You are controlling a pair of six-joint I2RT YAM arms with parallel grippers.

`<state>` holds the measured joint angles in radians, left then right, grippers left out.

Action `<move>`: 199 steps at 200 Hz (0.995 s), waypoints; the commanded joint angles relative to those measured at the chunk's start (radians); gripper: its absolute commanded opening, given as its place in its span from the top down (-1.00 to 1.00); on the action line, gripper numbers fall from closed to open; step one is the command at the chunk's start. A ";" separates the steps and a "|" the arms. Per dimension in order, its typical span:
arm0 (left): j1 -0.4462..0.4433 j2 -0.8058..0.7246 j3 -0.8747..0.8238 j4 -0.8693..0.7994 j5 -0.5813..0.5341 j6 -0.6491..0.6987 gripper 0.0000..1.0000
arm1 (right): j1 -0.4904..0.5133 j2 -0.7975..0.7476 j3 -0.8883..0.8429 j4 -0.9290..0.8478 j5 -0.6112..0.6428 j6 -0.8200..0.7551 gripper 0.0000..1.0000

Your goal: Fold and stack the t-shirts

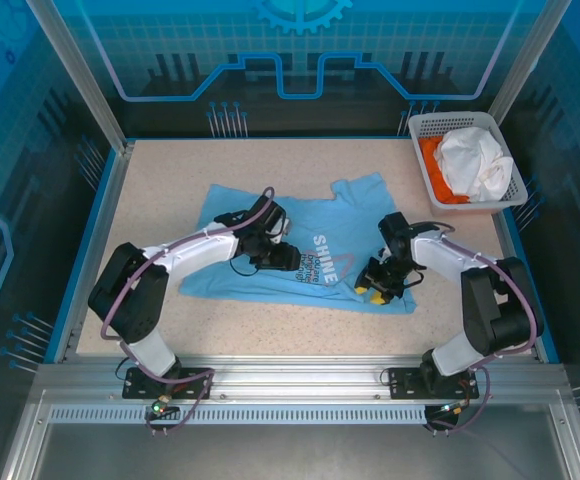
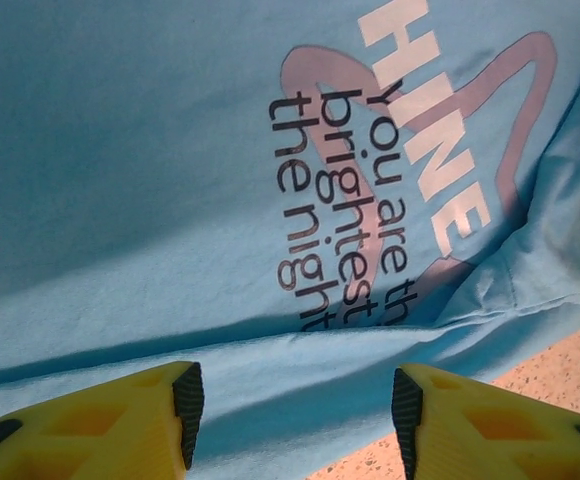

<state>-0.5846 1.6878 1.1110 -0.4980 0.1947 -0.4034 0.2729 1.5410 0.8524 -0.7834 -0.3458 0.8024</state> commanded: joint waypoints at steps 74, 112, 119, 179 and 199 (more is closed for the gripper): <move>-0.003 -0.049 -0.088 -0.044 -0.069 0.046 -0.10 | 0.022 0.066 -0.024 0.065 0.003 0.016 0.39; -0.003 -0.059 -0.099 -0.042 -0.081 0.041 -0.11 | 0.024 0.077 -0.026 0.079 0.003 0.015 0.54; -0.003 -0.063 -0.103 -0.041 -0.084 0.041 -0.11 | 0.024 0.077 -0.027 0.081 0.003 0.015 0.57; -0.002 -0.080 -0.115 -0.045 -0.110 0.044 -0.12 | 0.023 0.049 -0.009 0.074 -0.005 0.034 0.94; -0.003 -0.083 -0.114 -0.048 -0.118 0.053 -0.12 | 0.024 0.029 0.014 0.060 -0.011 0.056 0.99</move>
<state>-0.5846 1.6382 1.0115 -0.5198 0.1009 -0.3817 0.2836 1.6081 0.8364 -0.7021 -0.3424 0.8280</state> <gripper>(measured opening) 0.560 0.052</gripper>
